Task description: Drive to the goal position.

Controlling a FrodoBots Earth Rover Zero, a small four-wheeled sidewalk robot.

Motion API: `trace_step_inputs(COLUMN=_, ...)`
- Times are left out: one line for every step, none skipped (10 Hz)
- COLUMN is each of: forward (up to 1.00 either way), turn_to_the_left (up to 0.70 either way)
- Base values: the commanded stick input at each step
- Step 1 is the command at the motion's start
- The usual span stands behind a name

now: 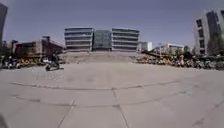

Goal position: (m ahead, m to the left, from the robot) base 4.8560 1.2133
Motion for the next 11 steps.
trace_step_inputs(forward=0.70, turn_to_the_left=0.35)
trace_step_inputs(forward=0.70, turn_to_the_left=0.00)
trace_step_inputs(forward=0.70, turn_to_the_left=0.00)
trace_step_inputs(forward=0.70, turn_to_the_left=0.00)
trace_step_inputs(forward=0.70, turn_to_the_left=0.00)
trace_step_inputs(forward=0.70, turn_to_the_left=0.00)
trace_step_inputs(forward=0.70, turn_to_the_left=0.21)
trace_step_inputs(forward=0.70, turn_to_the_left=0.35)
trace_step_inputs(forward=0.70, turn_to_the_left=0.35)
trace_step_inputs(forward=0.70, turn_to_the_left=0.26)
trace_step_inputs(forward=0.70, turn_to_the_left=0.07)
